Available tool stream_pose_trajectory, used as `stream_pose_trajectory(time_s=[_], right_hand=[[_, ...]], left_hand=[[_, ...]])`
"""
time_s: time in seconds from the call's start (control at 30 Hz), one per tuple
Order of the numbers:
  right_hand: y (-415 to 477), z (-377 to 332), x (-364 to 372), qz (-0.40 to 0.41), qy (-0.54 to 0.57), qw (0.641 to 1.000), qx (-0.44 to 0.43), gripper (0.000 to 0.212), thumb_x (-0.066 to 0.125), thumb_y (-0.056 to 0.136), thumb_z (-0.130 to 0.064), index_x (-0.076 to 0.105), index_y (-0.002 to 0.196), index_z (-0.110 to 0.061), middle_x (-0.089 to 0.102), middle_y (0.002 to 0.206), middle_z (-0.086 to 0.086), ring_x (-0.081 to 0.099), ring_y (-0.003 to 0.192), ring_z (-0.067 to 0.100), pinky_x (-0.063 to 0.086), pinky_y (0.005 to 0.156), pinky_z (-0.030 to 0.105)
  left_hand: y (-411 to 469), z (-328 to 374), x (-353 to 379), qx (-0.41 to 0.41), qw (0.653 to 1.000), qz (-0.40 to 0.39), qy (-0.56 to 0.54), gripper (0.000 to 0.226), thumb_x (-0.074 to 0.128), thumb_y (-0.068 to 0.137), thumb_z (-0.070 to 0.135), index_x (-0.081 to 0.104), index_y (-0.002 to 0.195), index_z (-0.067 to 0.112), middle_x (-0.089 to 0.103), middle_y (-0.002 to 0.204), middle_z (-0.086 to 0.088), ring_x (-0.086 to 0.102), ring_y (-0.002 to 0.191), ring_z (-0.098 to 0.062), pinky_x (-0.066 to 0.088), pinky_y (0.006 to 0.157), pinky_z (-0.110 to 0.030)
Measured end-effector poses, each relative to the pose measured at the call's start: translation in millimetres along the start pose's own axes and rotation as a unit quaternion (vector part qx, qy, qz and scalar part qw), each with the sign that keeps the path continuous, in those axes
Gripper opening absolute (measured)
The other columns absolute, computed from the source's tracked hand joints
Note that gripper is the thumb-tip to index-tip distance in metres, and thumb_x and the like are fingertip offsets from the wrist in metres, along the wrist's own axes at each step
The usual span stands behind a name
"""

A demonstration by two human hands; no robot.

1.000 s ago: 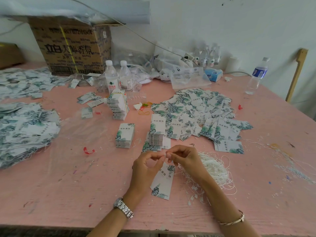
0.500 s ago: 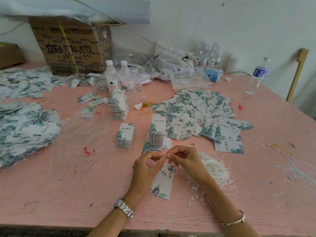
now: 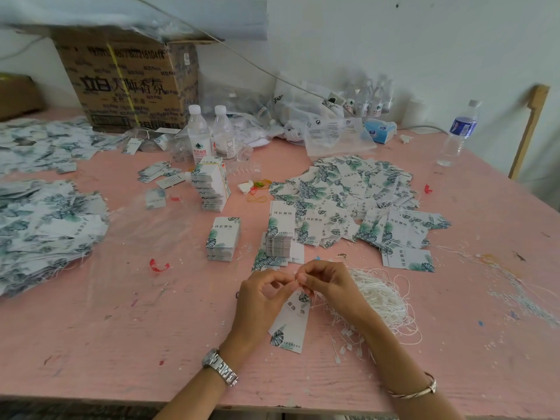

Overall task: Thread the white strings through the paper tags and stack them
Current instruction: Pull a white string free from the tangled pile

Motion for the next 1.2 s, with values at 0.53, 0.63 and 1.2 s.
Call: stream_pose_trajectory(time_s=[0.53, 0.63, 1.2], right_hand=[[2.8, 1.9, 4.4, -0.004, -0.026, 1.000, 0.001, 0.010, 0.065, 0.091, 0.003, 0.066, 0.091, 0.012, 0.063, 0.069, 0.012, 0.056, 0.055, 0.014, 0.049, 0.057, 0.023], [3.0, 2.2, 4.8, -0.002, -0.023, 1.000, -0.003, 0.010, 0.065, 0.090, 0.002, 0.067, 0.090, 0.012, 0.062, 0.068, 0.014, 0.056, 0.054, 0.014, 0.049, 0.056, 0.023], [3.2, -0.4, 3.8, -0.001, 0.077, 0.997, 0.000, 0.011, 0.064, 0.090, -0.004, 0.067, 0.091, 0.007, 0.063, 0.068, 0.009, 0.055, 0.061, 0.016, 0.048, 0.061, 0.024]], left_hand=[[-1.4, 2.8, -4.3, 0.027, 0.996, 0.033, 0.076, 0.009, 0.084, 0.078, 0.020, 0.075, 0.078, 0.017, 0.070, 0.077, 0.014, 0.062, 0.079, -0.013, 0.048, 0.080, -0.055], [-1.2, 4.1, -4.2, 0.029, 0.996, 0.035, 0.083, 0.009, 0.084, 0.079, 0.020, 0.075, 0.078, 0.017, 0.070, 0.077, 0.013, 0.062, 0.079, -0.015, 0.047, 0.081, -0.055], [0.0, 9.3, -5.0, 0.024, 0.998, 0.051, 0.023, 0.021, 0.073, 0.078, 0.046, 0.077, 0.088, 0.028, 0.074, 0.088, 0.018, 0.063, 0.084, -0.009, 0.047, 0.085, -0.055]])
Point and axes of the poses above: each hand's wrist, its own y-axis towards the middle knuckle, its own x-axis out of the palm, z = x × y, the point moved 6 cm from there along y, towards the middle knuckle
